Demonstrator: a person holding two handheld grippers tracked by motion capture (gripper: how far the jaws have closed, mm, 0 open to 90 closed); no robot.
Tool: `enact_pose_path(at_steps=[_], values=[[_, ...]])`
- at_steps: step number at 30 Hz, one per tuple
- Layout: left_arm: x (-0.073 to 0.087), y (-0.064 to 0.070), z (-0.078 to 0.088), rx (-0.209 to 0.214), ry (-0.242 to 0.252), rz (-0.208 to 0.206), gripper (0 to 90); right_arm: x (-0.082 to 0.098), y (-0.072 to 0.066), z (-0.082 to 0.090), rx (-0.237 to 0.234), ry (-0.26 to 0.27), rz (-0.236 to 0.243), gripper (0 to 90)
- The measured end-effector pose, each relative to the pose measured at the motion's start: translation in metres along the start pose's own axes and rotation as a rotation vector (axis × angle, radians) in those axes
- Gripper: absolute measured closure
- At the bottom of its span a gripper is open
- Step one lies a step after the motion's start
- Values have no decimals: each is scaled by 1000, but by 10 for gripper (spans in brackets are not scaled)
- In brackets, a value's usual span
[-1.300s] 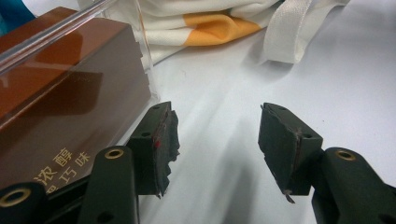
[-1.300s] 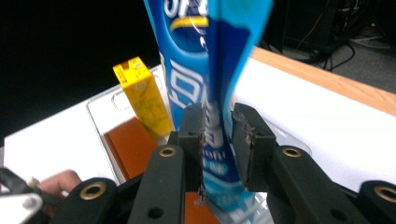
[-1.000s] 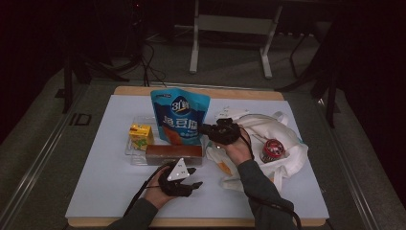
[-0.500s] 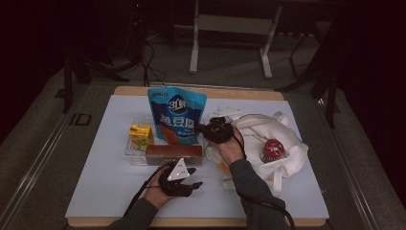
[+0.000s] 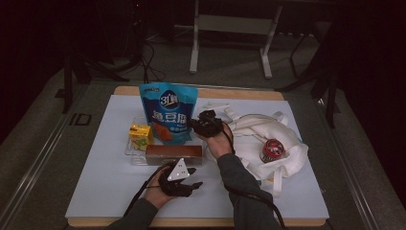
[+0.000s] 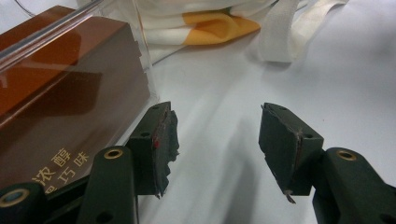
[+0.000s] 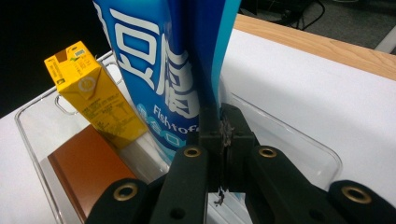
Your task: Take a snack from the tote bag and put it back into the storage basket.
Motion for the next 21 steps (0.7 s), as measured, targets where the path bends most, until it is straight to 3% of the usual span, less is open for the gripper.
enact_pose_path(at_steps=[6,9,21], values=[[0,0,0,1,0,2,447,-3,-10,-10,-3,-10,1,874],[0,0,0,1,0,-3,447,-2,-18,-16,7,-18,28,868],[0,0,0,0,-2,-1,445,-3,-12,-2,3,-22,40,684]])
Point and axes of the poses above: each handheld gripper's, and its own axes: z roughly backward along the jaws, x roughly out of its underside, y roughly to its right, the point moved 10 cm from there along -z, roughly forward along the jaws, and after that the axes turned 11 degrees about -z, right-handed, at the moved point
